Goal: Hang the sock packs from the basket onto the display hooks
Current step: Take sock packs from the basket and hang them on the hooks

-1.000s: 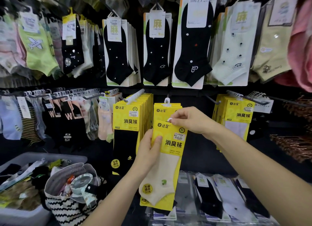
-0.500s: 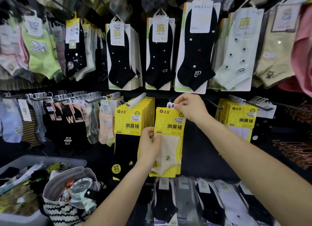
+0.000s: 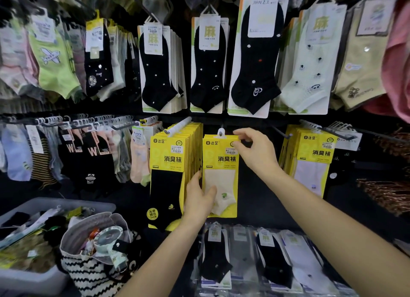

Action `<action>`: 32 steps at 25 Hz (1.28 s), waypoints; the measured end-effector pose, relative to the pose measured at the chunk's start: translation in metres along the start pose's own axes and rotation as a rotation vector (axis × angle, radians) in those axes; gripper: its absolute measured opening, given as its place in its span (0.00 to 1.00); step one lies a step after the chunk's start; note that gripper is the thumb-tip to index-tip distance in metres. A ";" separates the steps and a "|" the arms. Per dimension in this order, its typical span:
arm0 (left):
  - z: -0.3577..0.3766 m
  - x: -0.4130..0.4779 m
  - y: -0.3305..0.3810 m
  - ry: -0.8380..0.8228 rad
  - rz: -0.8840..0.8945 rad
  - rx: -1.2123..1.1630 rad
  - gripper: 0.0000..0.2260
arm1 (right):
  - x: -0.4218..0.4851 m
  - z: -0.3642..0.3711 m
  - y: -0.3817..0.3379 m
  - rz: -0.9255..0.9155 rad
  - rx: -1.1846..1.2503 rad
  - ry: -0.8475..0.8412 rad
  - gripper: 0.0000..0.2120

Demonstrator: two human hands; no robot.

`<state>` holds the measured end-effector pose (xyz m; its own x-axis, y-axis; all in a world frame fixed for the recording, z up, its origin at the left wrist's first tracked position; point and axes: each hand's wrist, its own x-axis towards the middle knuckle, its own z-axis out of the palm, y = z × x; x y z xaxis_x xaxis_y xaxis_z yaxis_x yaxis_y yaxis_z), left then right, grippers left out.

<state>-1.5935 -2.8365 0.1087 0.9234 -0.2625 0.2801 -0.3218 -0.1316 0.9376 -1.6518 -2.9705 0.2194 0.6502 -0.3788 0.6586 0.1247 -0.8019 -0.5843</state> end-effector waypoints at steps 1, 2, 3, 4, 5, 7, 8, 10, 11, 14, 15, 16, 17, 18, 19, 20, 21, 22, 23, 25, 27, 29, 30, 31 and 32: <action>0.000 -0.008 -0.009 0.002 -0.014 0.006 0.28 | -0.015 -0.004 0.007 -0.004 0.025 -0.003 0.11; 0.001 -0.018 -0.020 0.000 -0.023 0.006 0.28 | -0.033 -0.006 0.016 0.001 0.053 -0.026 0.11; 0.002 -0.033 -0.033 -0.002 -0.045 0.010 0.27 | -0.055 -0.006 0.027 0.018 0.077 -0.064 0.10; 0.005 -0.048 -0.047 -0.009 -0.085 0.019 0.26 | -0.079 -0.004 0.040 0.047 0.090 -0.109 0.09; 0.008 -0.066 -0.063 -0.023 -0.143 0.033 0.25 | -0.106 0.000 0.055 0.095 0.094 -0.160 0.08; 0.015 -0.102 -0.099 -0.057 -0.264 0.057 0.24 | -0.162 0.010 0.088 0.226 0.084 -0.288 0.06; 0.019 -0.124 -0.119 -0.080 -0.317 0.065 0.22 | -0.193 0.017 0.104 0.295 0.065 -0.363 0.06; 0.025 -0.164 -0.158 -0.123 -0.410 0.099 0.19 | -0.250 0.030 0.133 0.432 0.049 -0.497 0.07; 0.027 -0.185 -0.177 -0.137 -0.467 0.144 0.19 | -0.279 0.035 0.144 0.515 0.066 -0.545 0.08; 0.028 -0.239 -0.226 -0.140 -0.657 0.246 0.18 | -0.354 0.047 0.170 0.701 0.032 -0.658 0.09; 0.027 -0.251 -0.238 -0.148 -0.697 0.275 0.17 | -0.373 0.051 0.177 0.744 0.018 -0.673 0.09; 0.028 -0.261 -0.247 -0.167 -0.711 0.314 0.16 | -0.391 0.053 0.182 0.793 0.002 -0.682 0.09; 0.030 -0.267 -0.253 -0.193 -0.693 0.355 0.16 | -0.406 0.054 0.187 0.842 -0.018 -0.693 0.09; 0.032 -0.270 -0.258 -0.227 -0.652 0.393 0.15 | -0.421 0.055 0.190 0.891 -0.034 -0.715 0.12; 0.034 -0.272 -0.261 -0.249 -0.610 0.419 0.15 | -0.436 0.055 0.193 0.935 -0.034 -0.747 0.16; 0.036 -0.273 -0.262 -0.253 -0.583 0.430 0.14 | -0.449 0.056 0.193 0.971 -0.017 -0.787 0.21; 0.037 -0.274 -0.264 -0.235 -0.573 0.426 0.13 | -0.460 0.058 0.192 1.012 0.023 -0.809 0.27; 0.037 -0.277 -0.264 -0.196 -0.569 0.414 0.12 | -0.469 0.061 0.188 1.048 0.063 -0.805 0.31; 0.036 -0.281 -0.266 -0.147 -0.563 0.404 0.12 | -0.476 0.065 0.185 1.064 0.083 -0.785 0.34; 0.035 -0.287 -0.264 -0.063 -0.535 0.397 0.11 | -0.477 0.071 0.180 1.026 0.059 -0.755 0.34; 0.041 -0.283 -0.258 -0.041 -0.463 0.386 0.11 | -0.466 0.071 0.182 0.915 -0.022 -0.749 0.29; 0.055 -0.279 -0.248 -0.098 -0.357 0.357 0.10 | -0.454 0.059 0.191 0.820 -0.074 -0.674 0.20; 0.065 -0.279 -0.244 -0.145 -0.311 0.337 0.10 | -0.449 0.048 0.196 0.797 -0.087 -0.619 0.15; 0.074 -0.280 -0.240 -0.198 -0.272 0.316 0.09 | -0.445 0.034 0.204 0.790 -0.108 -0.565 0.10; 0.084 -0.283 -0.237 -0.255 -0.240 0.294 0.09 | -0.443 0.021 0.212 0.799 -0.139 -0.513 0.08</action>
<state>-1.7965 -2.8111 -0.2101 0.9098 -0.4138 -0.0319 -0.1853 -0.4736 0.8610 -1.8978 -2.9631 -0.2055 0.7576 -0.6154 -0.2174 -0.5664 -0.4544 -0.6875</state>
